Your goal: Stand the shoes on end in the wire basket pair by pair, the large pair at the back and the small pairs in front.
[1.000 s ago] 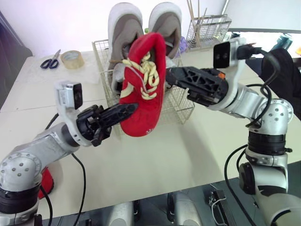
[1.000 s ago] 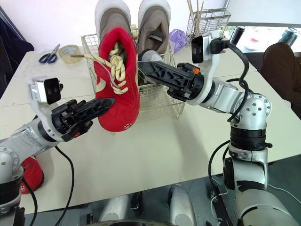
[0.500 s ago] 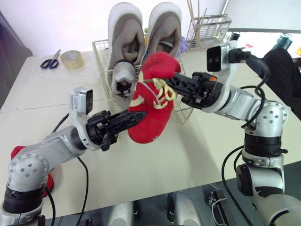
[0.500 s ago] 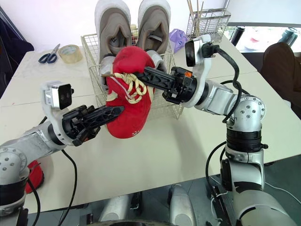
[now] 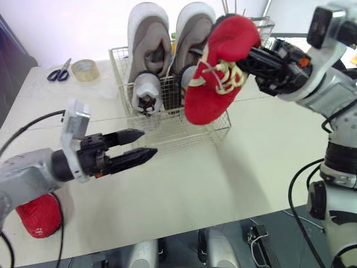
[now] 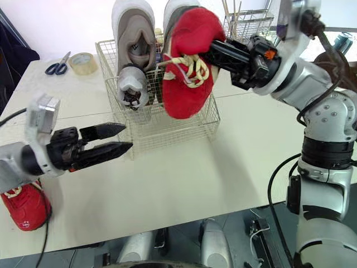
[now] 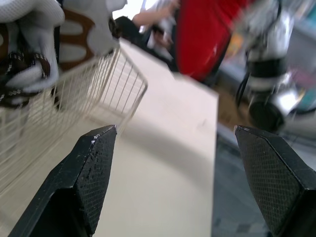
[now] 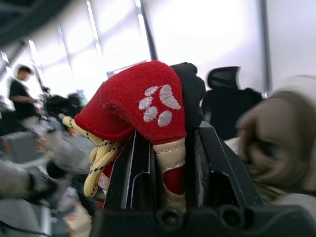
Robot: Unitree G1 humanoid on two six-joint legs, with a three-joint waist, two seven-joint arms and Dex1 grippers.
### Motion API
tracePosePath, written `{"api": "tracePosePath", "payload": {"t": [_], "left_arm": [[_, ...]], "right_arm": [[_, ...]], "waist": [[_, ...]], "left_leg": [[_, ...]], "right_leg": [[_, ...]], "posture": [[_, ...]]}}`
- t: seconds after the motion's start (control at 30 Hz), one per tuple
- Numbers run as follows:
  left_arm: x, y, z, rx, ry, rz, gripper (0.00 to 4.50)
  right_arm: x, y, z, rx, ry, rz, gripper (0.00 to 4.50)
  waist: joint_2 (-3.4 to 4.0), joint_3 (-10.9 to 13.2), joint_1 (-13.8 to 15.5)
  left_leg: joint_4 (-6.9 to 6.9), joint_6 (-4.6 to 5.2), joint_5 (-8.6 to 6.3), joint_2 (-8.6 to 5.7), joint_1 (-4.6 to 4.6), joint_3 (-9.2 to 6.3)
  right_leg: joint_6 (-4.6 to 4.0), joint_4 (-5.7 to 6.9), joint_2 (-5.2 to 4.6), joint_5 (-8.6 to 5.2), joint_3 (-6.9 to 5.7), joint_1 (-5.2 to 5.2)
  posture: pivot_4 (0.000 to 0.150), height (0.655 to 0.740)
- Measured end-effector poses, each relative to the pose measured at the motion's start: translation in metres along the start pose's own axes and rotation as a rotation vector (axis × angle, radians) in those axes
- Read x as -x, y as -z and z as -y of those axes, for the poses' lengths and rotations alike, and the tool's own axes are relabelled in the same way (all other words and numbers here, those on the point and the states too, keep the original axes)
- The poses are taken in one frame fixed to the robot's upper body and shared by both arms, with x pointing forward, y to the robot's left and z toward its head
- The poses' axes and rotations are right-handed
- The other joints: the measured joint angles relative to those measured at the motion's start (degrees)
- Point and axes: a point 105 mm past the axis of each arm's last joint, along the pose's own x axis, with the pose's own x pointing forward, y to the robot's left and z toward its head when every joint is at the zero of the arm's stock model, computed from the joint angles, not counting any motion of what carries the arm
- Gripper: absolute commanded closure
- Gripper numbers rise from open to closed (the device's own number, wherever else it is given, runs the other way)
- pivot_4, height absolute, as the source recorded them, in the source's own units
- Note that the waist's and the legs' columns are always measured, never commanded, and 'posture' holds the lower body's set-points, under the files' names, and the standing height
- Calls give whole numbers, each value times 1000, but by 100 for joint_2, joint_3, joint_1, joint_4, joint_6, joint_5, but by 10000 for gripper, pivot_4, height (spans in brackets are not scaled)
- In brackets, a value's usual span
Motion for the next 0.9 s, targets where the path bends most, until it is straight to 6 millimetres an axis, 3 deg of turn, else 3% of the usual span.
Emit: {"api": "tracePosePath", "payload": {"t": [0.13, 0.37, 0.67, 0.9], "left_arm": [[1, -2, 14, -7, 52, -27, 5553], [7, -1, 7, 46, 28, -11, 5553], [12, -6, 6, 51, 21, -3, 5553], [12, -5, 5, 53, 15, -4, 5553]], "right_arm": [[10, 18, 17, 17, -10, -60, 40423], [12, 49, 39, 136, -7, -70, 40423], [4, 84, 34, 169, -130, -162, 40423], [8, 104, 43, 122, -149, -200, 40423]], "waist": [[1, 1, -10], [5, 4, -61], [5, 5, -128], [5, 5, -134]], "left_leg": [[-1, -1, 0, 0, -1, 0], [-7, -4, 2, 0, -1, 12], [-8, -8, 4, 0, 0, 9], [-9, -11, 5, -1, 1, 10]], "right_leg": [[0, -2, 0, 0, 0, -2], [2, 1, 2, 1, -1, -6], [2, 4, 2, 1, -2, -4], [2, 6, 2, 1, -3, -3]], "posture": [[1500, 7400], [1500, 7400], [1500, 7400], [1500, 7400]]}}
